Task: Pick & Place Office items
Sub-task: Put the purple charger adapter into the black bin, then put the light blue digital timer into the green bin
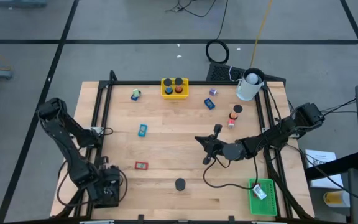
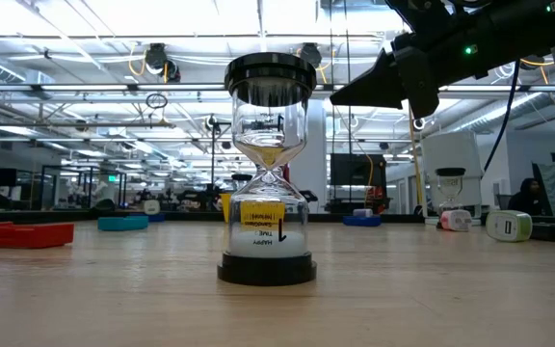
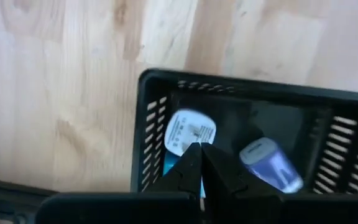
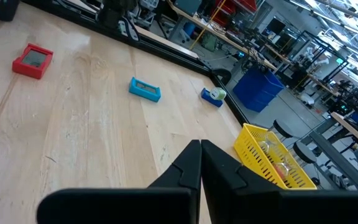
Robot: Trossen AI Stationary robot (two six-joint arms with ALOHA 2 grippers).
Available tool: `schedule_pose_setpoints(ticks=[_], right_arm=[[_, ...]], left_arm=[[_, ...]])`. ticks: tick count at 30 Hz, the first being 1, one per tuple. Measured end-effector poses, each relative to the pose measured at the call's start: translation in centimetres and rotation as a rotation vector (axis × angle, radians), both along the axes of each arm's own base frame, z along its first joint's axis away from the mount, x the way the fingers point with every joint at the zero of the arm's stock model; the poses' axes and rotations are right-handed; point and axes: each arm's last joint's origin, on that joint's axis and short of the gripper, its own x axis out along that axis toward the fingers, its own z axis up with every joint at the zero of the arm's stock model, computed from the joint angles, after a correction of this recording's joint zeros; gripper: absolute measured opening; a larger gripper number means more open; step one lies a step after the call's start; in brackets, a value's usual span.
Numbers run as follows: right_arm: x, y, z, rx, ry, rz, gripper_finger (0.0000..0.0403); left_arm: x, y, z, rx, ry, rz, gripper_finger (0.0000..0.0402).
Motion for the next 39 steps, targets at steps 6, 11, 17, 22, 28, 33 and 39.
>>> schedule_pose_setpoints(ticks=[6,11,17,22,28,33,39], right_arm=[[0.0,0.0,0.0,0.004,-0.002,-0.001,0.0001],[0.0,0.0,0.0,0.009,-0.005,-0.002,0.0001],[0.0,0.0,0.0,0.053,-0.034,-0.012,0.0001],[-1.9,-0.8,-1.1,0.134,-0.185,0.032,0.0],[-6.0,-2.9,-2.0,0.301,-0.459,0.156,0.0],[-8.2,-3.8,-2.0,0.371,-0.517,0.147,0.0],[-8.2,-3.9,-1.5,0.364,-0.466,0.096,0.0]], left_arm=[[1.2,-0.4,4.0,0.11,-0.199,-0.059,0.001],[3.7,0.8,5.9,0.194,-0.359,0.033,0.0032],[6.8,4.6,4.7,0.39,-0.409,0.129,0.0028],[7.8,7.5,2.2,0.463,-0.543,0.185,0.0004],[7.9,10.4,-0.2,0.424,-0.751,0.191,0.0018],[7.3,14.3,-0.7,0.387,-0.777,0.264,0.002],[7.2,18.0,-0.6,0.27,-0.727,0.362,0.0022]])
